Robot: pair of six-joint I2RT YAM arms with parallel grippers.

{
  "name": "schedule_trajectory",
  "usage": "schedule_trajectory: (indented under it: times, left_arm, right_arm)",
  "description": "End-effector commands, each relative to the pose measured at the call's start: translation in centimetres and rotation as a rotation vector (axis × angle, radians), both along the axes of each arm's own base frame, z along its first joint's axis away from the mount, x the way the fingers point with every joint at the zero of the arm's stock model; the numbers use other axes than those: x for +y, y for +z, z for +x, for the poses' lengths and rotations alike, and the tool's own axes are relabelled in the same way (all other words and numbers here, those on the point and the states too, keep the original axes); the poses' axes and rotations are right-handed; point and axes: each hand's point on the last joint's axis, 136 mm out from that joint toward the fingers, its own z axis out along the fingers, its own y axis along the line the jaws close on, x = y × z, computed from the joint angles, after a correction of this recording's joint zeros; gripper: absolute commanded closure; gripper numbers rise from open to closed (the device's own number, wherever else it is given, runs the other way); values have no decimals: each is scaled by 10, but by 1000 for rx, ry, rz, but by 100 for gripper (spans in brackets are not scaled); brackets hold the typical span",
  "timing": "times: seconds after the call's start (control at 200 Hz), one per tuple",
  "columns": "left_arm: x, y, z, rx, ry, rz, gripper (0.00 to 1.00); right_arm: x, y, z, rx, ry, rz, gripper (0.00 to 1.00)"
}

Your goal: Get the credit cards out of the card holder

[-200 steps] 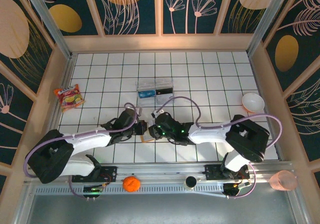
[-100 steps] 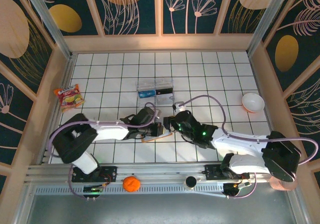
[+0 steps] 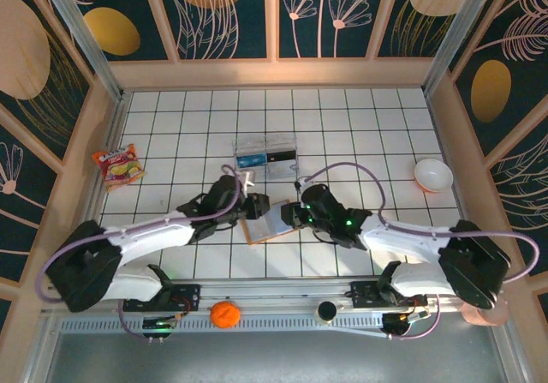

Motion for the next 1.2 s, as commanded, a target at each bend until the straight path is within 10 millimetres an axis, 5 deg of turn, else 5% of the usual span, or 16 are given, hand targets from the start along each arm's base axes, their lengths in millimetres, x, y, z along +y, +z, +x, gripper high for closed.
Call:
schedule_trajectory:
  times: [0.0,0.17,0.38,0.596,0.901,1.106,1.191]
  left_arm:
    - [41,-28,-5,61,113,79,72]
    - [59,-58,-22,111,122,134,66]
    - [57,-73,-25,124,95,144,55]
    - [42,-77,-19,117,50,125,64]
    - [30,-64,5,57,49,125,68]
    - [31,-42,8,11,36,126,60]
    - [30,-46,3,37,24,129,61]
  right_arm:
    - [39,12,-12,43,200,87,70]
    - [52,-20,-7,142,213,19,77]
    - [22,-57,9,222,55,-72,81]
    - [-5,-76,0,275,-50,-129,83]
    - [-13,-59,-3,229,-96,-114,84]
    - [28,-12,-5,174,97,35,71]
    - [42,-8,-8,218,161,81,69]
